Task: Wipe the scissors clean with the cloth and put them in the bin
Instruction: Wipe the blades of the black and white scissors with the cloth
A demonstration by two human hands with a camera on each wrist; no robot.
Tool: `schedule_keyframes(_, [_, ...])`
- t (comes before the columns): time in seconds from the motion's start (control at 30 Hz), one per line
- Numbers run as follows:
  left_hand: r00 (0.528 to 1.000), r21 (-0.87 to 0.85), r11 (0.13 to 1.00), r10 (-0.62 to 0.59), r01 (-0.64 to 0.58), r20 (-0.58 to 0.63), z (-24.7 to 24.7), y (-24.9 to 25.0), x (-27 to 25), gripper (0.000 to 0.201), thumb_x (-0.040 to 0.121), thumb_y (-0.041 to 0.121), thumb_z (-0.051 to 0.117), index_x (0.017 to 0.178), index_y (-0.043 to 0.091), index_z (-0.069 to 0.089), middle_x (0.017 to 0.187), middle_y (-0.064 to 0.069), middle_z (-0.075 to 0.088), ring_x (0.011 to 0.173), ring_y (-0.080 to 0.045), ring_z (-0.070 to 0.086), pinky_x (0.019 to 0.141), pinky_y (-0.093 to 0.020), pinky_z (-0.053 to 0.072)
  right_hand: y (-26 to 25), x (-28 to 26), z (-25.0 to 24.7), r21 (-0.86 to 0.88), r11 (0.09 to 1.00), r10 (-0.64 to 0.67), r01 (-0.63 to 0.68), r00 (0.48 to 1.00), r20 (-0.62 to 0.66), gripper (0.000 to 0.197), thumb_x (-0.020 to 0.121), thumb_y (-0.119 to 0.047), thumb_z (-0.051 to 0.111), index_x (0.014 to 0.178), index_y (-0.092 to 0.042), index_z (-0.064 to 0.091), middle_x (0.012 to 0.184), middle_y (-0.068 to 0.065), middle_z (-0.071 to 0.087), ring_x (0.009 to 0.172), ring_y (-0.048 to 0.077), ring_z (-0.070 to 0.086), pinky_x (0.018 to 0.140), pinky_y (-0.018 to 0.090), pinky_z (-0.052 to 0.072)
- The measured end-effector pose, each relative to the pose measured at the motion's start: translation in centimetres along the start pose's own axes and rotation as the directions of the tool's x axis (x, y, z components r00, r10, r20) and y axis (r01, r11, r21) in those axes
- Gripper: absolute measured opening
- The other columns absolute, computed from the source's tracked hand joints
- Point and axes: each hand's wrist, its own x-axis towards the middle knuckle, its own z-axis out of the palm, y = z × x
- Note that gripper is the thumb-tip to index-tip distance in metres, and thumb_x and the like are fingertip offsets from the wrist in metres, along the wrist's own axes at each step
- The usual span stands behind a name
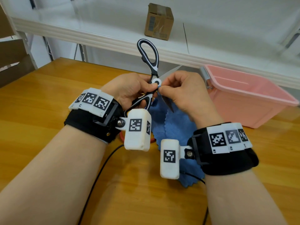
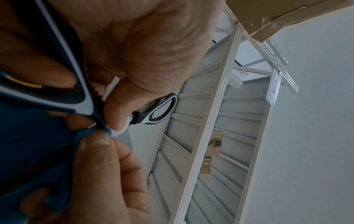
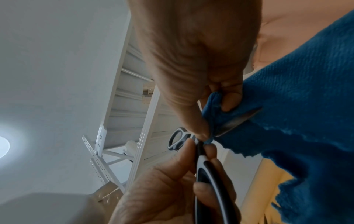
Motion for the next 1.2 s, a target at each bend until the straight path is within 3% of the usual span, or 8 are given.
schedule_keyframes(0.17, [1.000, 0.009, 1.000, -0.008, 0.008, -0.021, 0.3, -0.1, 0.2, 0.018, 0.096, 0.007, 0.051, 0.100, 0.013, 0.068, 0.077, -0.007, 0.062, 0.057, -0.011, 0.055, 0.042, -0.019, 0.037, -0.1, -0.2, -0.3, 0.076, 0.994, 0.076, -0.079, 0.996, 0.038, 0.011, 0.079, -0.001, 0.077, 0.075, -0.009, 0.069, 0.060, -0.004, 0.069, 0.051, 0.003, 0.064, 0.050, 0.019, 0.049])
schedule_keyframes(0.3, [0.999, -0.004, 1.000, -0.019, 0.019, -0.035, 0.5, -0.3, 0.2, 0.019, 0.096, 0.007, 0.051, 0.105, 0.012, 0.067, 0.076, -0.008, 0.063, 0.050, -0.010, 0.055, 0.041, -0.019, 0.037, 0.0, -0.3, -0.6, 0.076, 0.992, 0.095, -0.102, 0.992, 0.086, 0.009, 0.079, 0.002, 0.077, 0.078, -0.003, 0.069, 0.070, 0.002, 0.070, 0.055, -0.002, 0.066, 0.050, 0.013, 0.047])
schedule_keyframes(0.43, [0.999, -0.007, 1.000, -0.025, 0.025, -0.032, 0.7, -0.4, 0.2, 0.017, 0.096, 0.008, 0.052, 0.103, 0.012, 0.067, 0.076, -0.008, 0.063, 0.054, -0.011, 0.054, 0.040, -0.018, 0.036, 0.2, -0.3, -1.0, 0.050, 0.992, 0.109, -0.115, 0.988, 0.107, 0.010, 0.077, -0.001, 0.078, 0.076, -0.006, 0.069, 0.071, 0.003, 0.072, 0.057, 0.002, 0.066, 0.052, 0.017, 0.050])
schedule_keyframes(0.6, [0.999, 0.009, 1.000, 0.001, -0.001, -0.039, 0.3, 0.1, -0.1, 0.018, 0.095, 0.009, 0.052, 0.102, 0.013, 0.068, 0.074, -0.006, 0.062, 0.055, -0.011, 0.052, 0.042, -0.018, 0.034, -0.1, -0.5, -1.3, 0.246, 0.951, 0.151, -0.186, 0.976, 0.155, 0.011, 0.084, -0.007, 0.077, 0.082, -0.006, 0.066, 0.066, -0.001, 0.072, 0.060, 0.006, 0.068, 0.055, 0.019, 0.052])
schedule_keyframes(0.73, [1.000, 0.044, 0.999, 0.011, -0.011, -0.006, 0.3, 0.0, -0.3, 0.018, 0.095, 0.009, 0.052, 0.099, 0.015, 0.068, 0.073, -0.004, 0.062, 0.058, -0.011, 0.053, 0.044, -0.019, 0.034, -0.3, -0.5, -0.7, 0.283, 0.935, 0.175, -0.212, 0.973, 0.150, 0.012, 0.087, -0.009, 0.075, 0.083, -0.009, 0.064, 0.063, -0.003, 0.072, 0.059, 0.006, 0.068, 0.054, 0.022, 0.051])
schedule_keyframes(1.03, [0.999, 0.009, 0.999, 0.038, -0.038, -0.020, 0.3, 0.0, -0.1, 0.022, 0.094, 0.006, 0.052, 0.105, 0.012, 0.069, 0.080, -0.009, 0.062, 0.060, -0.013, 0.052, 0.040, -0.018, 0.033, -0.1, -0.2, -0.6, 0.308, 0.934, 0.127, -0.180, 0.974, 0.186, 0.037, 0.083, 0.012, 0.066, 0.072, -0.016, 0.046, 0.074, 0.006, 0.065, 0.078, 0.023, 0.075, 0.073, 0.040, 0.057])
schedule_keyframes(1.13, [0.999, 0.016, 0.999, 0.037, -0.037, -0.014, 0.3, 0.1, -0.2, 0.021, 0.095, 0.006, 0.052, 0.107, 0.012, 0.068, 0.076, -0.008, 0.061, 0.058, -0.013, 0.051, 0.039, -0.018, 0.033, 0.0, -0.3, -1.1, 0.270, 0.950, 0.100, -0.154, 0.974, 0.205, 0.041, 0.080, 0.015, 0.067, 0.068, -0.017, 0.045, 0.075, 0.007, 0.064, 0.080, 0.030, 0.073, 0.075, 0.039, 0.058])
schedule_keyframes(1.2, [0.999, 0.001, 0.999, 0.043, -0.043, -0.033, 0.2, 0.2, -0.2, 0.021, 0.095, 0.006, 0.052, 0.107, 0.012, 0.068, 0.073, -0.008, 0.061, 0.055, -0.012, 0.051, 0.039, -0.018, 0.034, 0.1, -0.3, -1.1, 0.302, 0.938, 0.114, -0.172, 0.973, 0.199, 0.040, 0.080, 0.015, 0.068, 0.069, -0.017, 0.046, 0.078, 0.008, 0.066, 0.077, 0.026, 0.071, 0.074, 0.039, 0.059])
